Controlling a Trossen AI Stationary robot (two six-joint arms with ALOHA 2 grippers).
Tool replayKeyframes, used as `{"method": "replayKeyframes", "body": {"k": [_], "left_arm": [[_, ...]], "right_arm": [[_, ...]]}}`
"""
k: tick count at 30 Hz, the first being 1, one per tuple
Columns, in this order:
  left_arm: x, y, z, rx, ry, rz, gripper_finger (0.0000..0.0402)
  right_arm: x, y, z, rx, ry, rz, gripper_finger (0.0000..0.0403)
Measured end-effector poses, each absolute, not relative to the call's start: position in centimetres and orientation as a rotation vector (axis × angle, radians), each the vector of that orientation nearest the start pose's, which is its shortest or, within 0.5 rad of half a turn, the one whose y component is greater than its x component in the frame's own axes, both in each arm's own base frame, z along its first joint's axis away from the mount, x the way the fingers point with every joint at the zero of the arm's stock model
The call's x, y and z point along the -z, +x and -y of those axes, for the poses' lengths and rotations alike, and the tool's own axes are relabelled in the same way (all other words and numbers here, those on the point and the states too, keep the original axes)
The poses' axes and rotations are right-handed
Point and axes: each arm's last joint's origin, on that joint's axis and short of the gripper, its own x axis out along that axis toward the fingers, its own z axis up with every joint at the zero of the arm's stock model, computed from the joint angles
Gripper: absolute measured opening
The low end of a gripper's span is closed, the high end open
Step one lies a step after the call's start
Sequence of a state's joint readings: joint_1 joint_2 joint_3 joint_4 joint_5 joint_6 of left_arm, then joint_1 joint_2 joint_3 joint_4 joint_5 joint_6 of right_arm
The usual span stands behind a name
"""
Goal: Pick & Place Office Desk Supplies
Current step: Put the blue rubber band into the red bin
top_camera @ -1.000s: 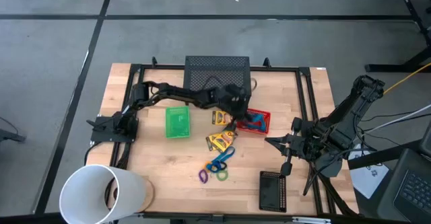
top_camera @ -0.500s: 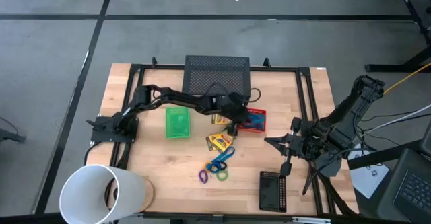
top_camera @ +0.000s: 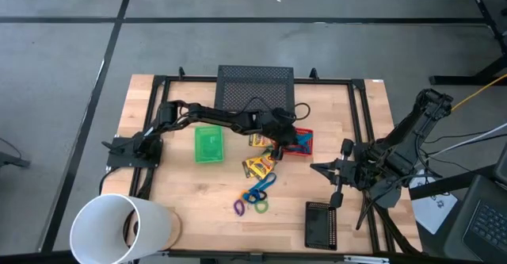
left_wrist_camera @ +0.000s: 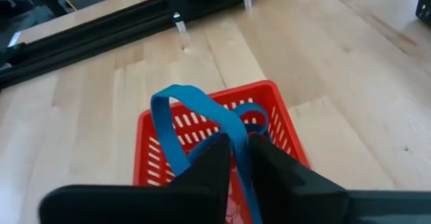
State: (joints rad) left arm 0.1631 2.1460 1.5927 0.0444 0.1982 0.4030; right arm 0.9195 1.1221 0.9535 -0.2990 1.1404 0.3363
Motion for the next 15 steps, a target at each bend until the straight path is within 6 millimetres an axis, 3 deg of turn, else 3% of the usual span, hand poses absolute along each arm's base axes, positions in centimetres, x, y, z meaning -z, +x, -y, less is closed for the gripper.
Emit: {"method": "replayKeyframes", "body": {"k": [15], "left_arm": [[-19.77, 48.24, -6.35, -0.004, 0.396, -0.557, 0.0204]], "right_arm": [[-32.34, 15.94, -16.58, 0.249, -0.068, -0.202, 0.0]]}}
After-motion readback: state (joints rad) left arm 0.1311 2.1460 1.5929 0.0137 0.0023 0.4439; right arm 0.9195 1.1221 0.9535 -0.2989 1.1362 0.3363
